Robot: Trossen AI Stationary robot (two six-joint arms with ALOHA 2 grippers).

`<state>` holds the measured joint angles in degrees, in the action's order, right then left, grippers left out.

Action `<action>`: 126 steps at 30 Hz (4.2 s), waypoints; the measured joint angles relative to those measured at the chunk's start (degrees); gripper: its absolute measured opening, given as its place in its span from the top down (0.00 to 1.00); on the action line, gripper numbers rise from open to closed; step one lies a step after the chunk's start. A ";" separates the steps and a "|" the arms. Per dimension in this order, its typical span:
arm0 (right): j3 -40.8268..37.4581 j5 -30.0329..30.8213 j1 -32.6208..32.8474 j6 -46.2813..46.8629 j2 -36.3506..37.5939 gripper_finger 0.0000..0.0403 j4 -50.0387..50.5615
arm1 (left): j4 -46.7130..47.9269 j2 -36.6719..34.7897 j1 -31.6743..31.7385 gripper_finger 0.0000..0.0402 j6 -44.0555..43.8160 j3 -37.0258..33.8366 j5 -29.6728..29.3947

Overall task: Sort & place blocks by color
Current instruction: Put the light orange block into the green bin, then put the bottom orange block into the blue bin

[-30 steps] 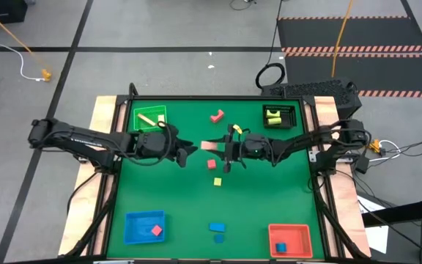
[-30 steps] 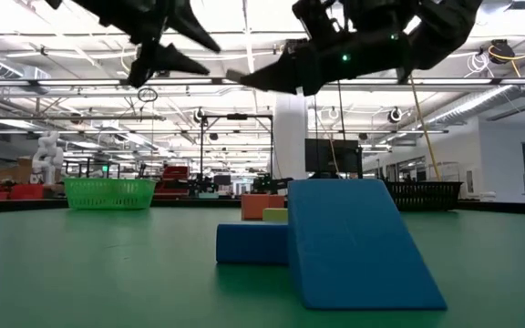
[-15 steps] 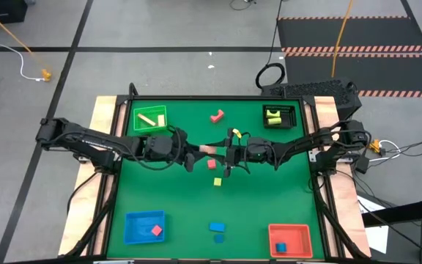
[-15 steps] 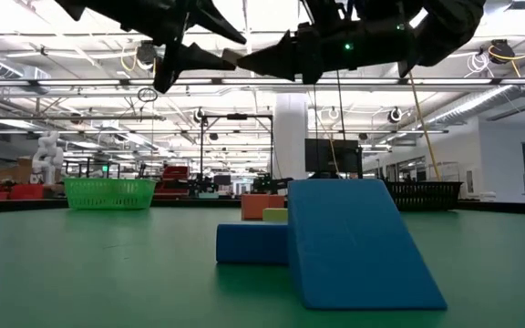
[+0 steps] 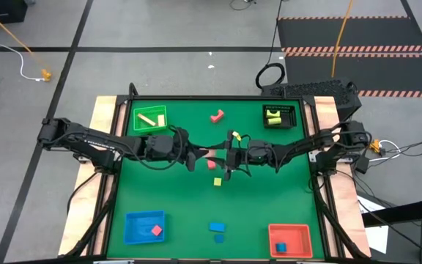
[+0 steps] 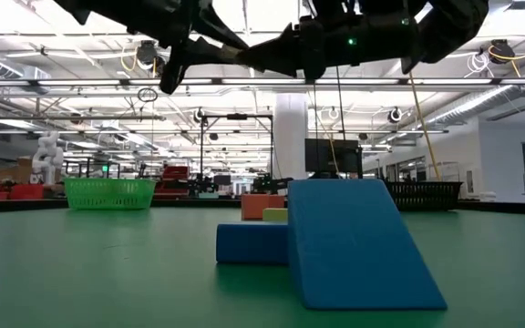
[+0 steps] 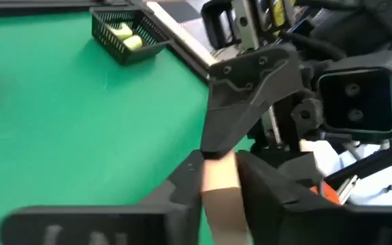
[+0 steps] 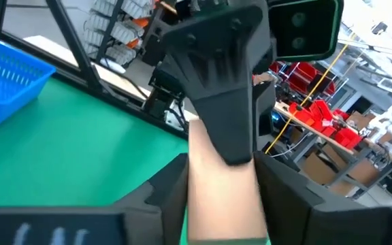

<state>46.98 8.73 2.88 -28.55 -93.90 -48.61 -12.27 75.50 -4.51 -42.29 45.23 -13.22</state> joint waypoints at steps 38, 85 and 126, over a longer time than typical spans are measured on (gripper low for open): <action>-1.14 9.06 -10.65 28.01 15.37 0.72 42.41 | 52.38 -9.90 26.34 0.86 0.35 0.04 -13.48; -1.18 -11.16 -24.60 23.74 5.78 0.40 30.67 | 35.49 -7.21 22.09 0.56 17.01 0.04 -2.24; -1.33 -13.33 -8.70 27.62 -20.01 0.36 0.24 | 28.36 -5.97 -7.02 0.56 10.04 0.04 -9.86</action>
<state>45.65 -4.60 -5.82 -0.93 -113.91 -48.36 16.10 69.54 -11.54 -32.25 45.28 -23.08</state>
